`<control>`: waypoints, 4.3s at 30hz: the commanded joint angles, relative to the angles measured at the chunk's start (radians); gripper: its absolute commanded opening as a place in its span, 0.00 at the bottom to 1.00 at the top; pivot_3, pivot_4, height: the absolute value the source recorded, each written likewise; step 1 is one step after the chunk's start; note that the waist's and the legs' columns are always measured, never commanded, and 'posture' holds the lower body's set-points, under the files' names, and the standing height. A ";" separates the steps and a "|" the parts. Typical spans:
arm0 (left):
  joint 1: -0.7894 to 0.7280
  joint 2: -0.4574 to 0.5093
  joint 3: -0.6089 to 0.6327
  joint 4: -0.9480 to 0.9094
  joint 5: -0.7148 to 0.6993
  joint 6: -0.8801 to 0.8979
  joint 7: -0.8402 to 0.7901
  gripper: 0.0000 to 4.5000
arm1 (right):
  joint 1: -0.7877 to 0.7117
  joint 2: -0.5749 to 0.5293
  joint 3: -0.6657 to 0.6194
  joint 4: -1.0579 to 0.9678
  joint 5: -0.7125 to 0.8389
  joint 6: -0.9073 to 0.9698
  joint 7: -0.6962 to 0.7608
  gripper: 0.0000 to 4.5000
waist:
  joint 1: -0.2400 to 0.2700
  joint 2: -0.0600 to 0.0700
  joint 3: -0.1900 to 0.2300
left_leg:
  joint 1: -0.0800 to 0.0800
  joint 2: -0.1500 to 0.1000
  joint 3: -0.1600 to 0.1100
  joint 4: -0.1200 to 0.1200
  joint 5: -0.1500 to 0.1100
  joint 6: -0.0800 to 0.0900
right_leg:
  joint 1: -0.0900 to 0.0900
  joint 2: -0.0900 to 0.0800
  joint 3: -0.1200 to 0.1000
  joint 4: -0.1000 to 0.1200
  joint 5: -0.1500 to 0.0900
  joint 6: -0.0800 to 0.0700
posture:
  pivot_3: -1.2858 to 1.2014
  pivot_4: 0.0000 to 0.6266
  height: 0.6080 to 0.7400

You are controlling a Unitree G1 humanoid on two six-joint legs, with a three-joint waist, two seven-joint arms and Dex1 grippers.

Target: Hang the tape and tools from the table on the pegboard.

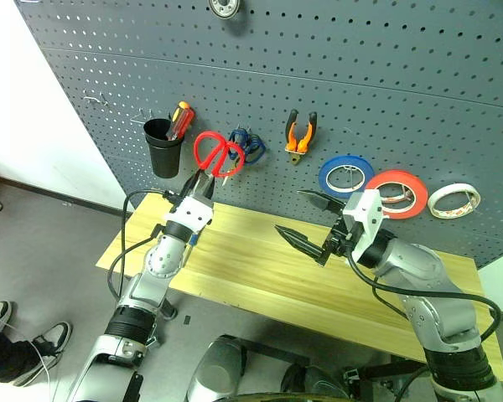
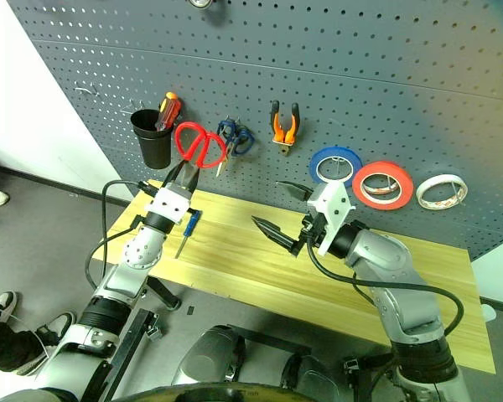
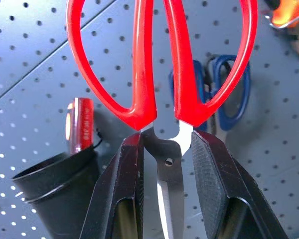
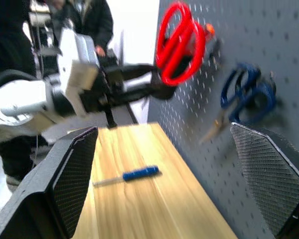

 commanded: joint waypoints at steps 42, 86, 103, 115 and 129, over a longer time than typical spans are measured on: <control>-0.379 -0.145 -0.026 0.556 0.037 -0.129 0.082 0.23 | 0.079 0.077 -0.074 -0.105 0.146 -0.082 -0.077 1.00 | -0.003 0.004 -0.007 | -0.002 -0.001 -0.007 0.012 -0.001 0.002 | 0.007 0.000 -0.010 0.001 0.000 0.000 | 0.63 0.03 0.84; -0.317 -0.118 -0.001 0.448 -0.048 -0.245 -0.046 0.23 | 0.123 0.072 -0.065 -0.094 0.100 -0.094 -0.077 1.00 | -0.008 0.004 -0.011 | -0.002 0.000 -0.007 0.012 -0.001 0.002 | 0.007 0.000 -0.010 0.002 0.001 -0.001 | 0.62 0.04 0.84; -0.376 -0.136 -0.021 0.578 -0.014 -0.185 -0.050 0.23 | 0.127 0.072 -0.058 -0.107 0.092 -0.093 -0.081 1.00 | -0.033 0.004 -0.014 | -0.001 -0.001 -0.007 0.013 -0.001 0.002 | 0.008 0.000 -0.010 0.002 0.001 -0.001 | 0.62 0.04 0.84; -0.424 -0.142 -0.035 0.696 0.024 -0.171 0.006 0.23 | 0.131 0.069 -0.055 -0.115 0.085 -0.092 -0.088 1.00 | -0.039 0.005 -0.015 | -0.001 -0.001 -0.007 0.013 -0.001 0.002 | 0.008 0.000 -0.010 0.002 0.001 -0.001 | 0.62 0.04 0.84; -0.525 -0.174 -0.008 0.860 0.017 -0.005 0.137 0.53 | 0.127 0.065 -0.049 -0.114 0.085 -0.088 -0.090 1.00 | -0.043 0.004 -0.015 | -0.001 -0.001 -0.007 0.013 -0.001 0.002 | 0.008 0.000 -0.010 0.002 0.001 -0.001 | 0.62 0.05 0.84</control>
